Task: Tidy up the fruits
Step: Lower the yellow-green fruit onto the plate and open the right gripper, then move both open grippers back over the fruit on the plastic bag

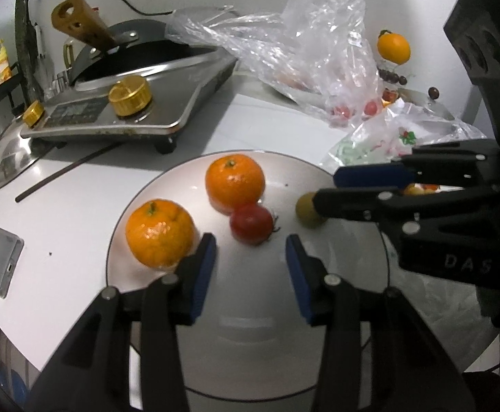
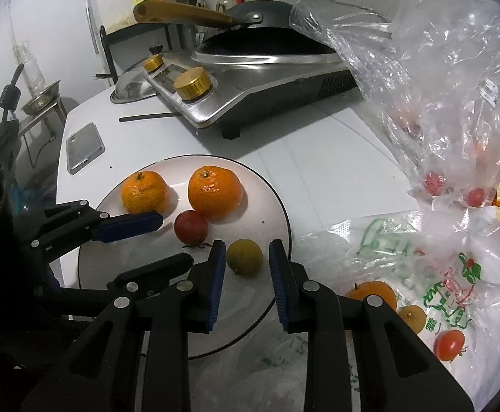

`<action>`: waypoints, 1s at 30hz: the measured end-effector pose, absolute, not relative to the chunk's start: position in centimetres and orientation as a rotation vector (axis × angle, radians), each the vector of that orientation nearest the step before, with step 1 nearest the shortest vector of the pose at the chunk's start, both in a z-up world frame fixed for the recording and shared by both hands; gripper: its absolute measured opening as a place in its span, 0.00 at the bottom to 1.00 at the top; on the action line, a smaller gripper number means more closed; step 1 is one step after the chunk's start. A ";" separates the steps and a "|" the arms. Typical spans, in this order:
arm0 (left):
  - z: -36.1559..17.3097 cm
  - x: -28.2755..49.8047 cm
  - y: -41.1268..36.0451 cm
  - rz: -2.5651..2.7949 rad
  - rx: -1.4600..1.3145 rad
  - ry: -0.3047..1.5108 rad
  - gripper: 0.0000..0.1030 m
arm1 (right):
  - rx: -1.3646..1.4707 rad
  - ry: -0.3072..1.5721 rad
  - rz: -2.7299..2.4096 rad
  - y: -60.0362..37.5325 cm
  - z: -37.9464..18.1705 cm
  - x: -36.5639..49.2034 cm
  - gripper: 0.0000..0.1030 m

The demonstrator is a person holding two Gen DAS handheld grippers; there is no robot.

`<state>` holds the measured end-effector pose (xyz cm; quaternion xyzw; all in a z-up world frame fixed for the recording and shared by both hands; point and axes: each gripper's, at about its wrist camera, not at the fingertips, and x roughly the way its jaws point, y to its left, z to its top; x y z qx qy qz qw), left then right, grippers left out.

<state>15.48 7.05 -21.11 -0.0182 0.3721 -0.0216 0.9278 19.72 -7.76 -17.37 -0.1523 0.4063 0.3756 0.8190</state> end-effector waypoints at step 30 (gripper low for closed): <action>-18.1 11.3 2.1 -0.072 0.010 0.712 0.44 | -0.283 0.789 0.740 -14.1 -14.0 15.0 0.27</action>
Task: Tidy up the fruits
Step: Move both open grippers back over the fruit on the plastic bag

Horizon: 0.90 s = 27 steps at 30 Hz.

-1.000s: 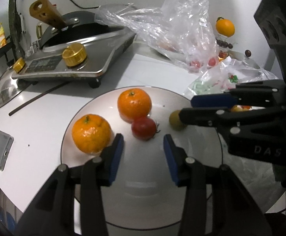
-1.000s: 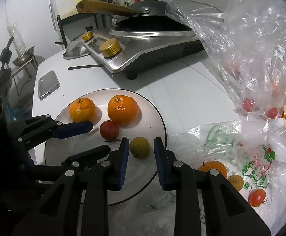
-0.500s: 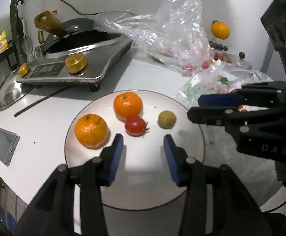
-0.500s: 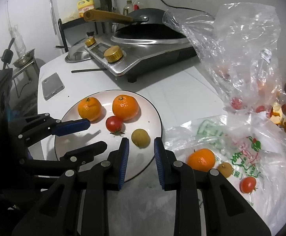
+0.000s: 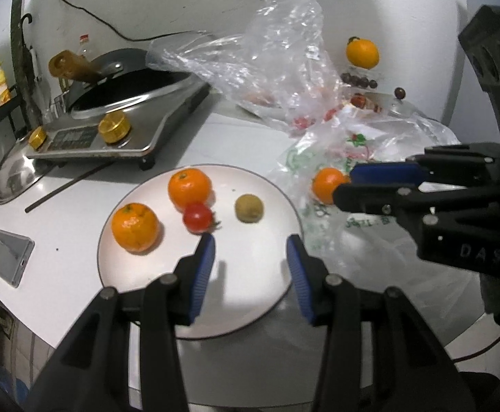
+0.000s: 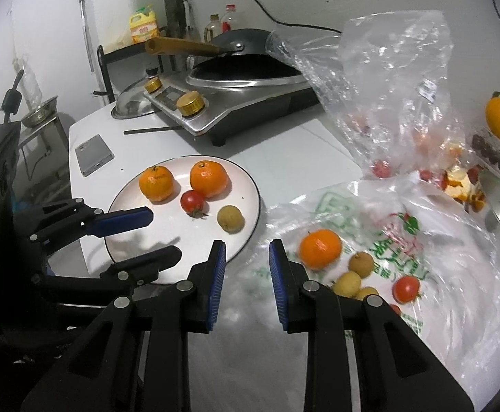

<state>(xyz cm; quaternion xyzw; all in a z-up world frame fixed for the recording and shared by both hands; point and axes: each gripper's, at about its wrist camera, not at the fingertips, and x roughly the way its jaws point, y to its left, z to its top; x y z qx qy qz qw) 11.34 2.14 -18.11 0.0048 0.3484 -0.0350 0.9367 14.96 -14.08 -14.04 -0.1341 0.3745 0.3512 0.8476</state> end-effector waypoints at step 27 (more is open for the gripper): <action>-17.9 10.8 -6.5 -0.123 0.095 0.735 0.44 | -0.186 0.786 0.674 -24.0 -14.5 14.2 0.27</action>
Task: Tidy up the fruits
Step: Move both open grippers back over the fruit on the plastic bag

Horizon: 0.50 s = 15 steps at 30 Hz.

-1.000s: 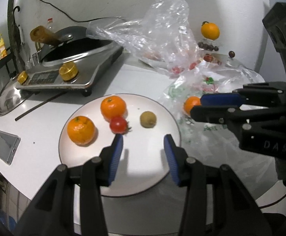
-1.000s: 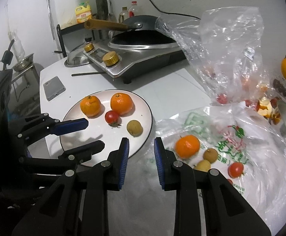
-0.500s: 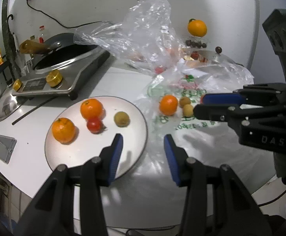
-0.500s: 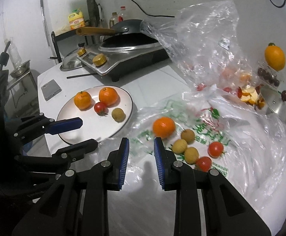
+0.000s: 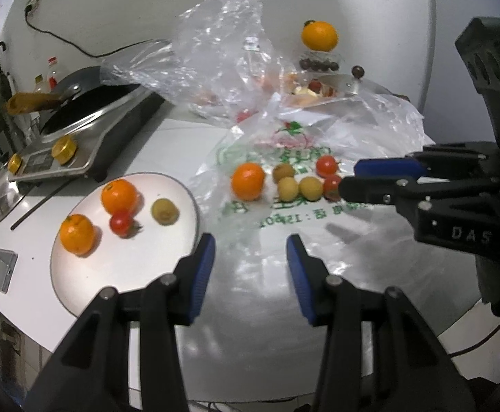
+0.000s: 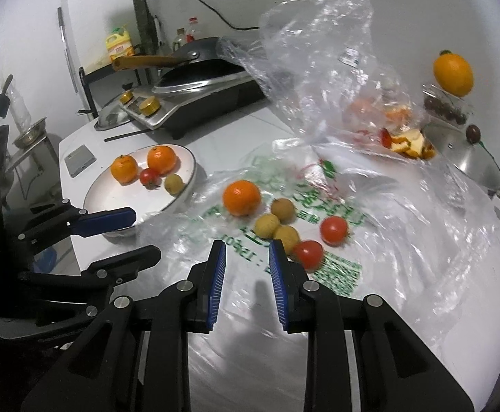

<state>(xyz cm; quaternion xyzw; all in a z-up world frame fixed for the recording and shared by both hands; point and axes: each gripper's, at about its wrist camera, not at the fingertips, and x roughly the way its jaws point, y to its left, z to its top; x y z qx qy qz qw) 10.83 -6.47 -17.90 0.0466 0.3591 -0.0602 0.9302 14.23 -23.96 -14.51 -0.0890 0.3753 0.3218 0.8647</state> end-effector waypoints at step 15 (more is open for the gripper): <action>-18.7 12.5 -9.3 -0.136 0.130 0.766 0.44 | -0.147 0.814 0.658 -27.1 -16.0 15.8 0.27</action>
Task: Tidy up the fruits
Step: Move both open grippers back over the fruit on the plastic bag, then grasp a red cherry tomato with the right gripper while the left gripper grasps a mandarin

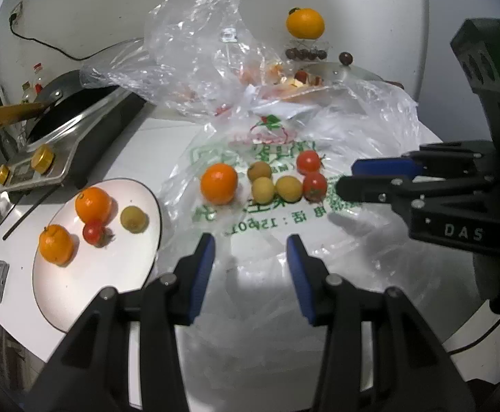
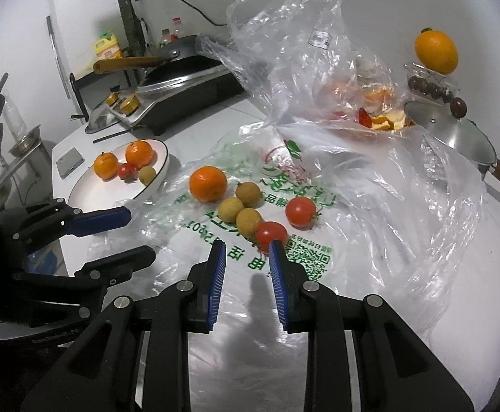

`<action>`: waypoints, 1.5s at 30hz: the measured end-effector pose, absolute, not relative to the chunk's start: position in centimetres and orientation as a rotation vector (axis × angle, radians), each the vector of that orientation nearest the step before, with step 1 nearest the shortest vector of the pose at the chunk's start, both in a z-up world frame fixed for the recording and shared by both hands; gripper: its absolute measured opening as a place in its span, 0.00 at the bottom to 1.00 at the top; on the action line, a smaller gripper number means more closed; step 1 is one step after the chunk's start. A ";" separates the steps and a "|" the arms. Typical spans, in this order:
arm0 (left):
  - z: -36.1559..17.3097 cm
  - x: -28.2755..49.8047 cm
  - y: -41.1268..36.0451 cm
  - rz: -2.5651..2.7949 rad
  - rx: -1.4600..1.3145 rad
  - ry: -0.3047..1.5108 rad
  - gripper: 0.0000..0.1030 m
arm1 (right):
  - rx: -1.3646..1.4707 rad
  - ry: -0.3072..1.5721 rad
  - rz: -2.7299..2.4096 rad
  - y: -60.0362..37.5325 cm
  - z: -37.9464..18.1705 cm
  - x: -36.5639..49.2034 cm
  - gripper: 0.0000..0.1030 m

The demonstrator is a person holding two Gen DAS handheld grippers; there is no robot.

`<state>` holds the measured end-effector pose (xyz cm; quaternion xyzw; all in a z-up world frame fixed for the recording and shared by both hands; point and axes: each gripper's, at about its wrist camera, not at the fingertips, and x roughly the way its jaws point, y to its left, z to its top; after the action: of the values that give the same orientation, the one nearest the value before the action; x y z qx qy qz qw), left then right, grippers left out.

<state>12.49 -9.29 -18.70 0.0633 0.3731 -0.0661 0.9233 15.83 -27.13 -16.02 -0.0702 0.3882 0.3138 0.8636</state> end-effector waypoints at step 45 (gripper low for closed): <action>-21.0 21.8 -7.8 -0.137 0.136 0.793 0.42 | -0.137 0.938 0.680 -25.9 -19.4 20.8 0.32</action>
<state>21.79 -7.82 -21.04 0.0662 0.3858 -0.0667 0.9178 20.83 -25.94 -19.43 -0.0647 0.4430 0.3210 0.8346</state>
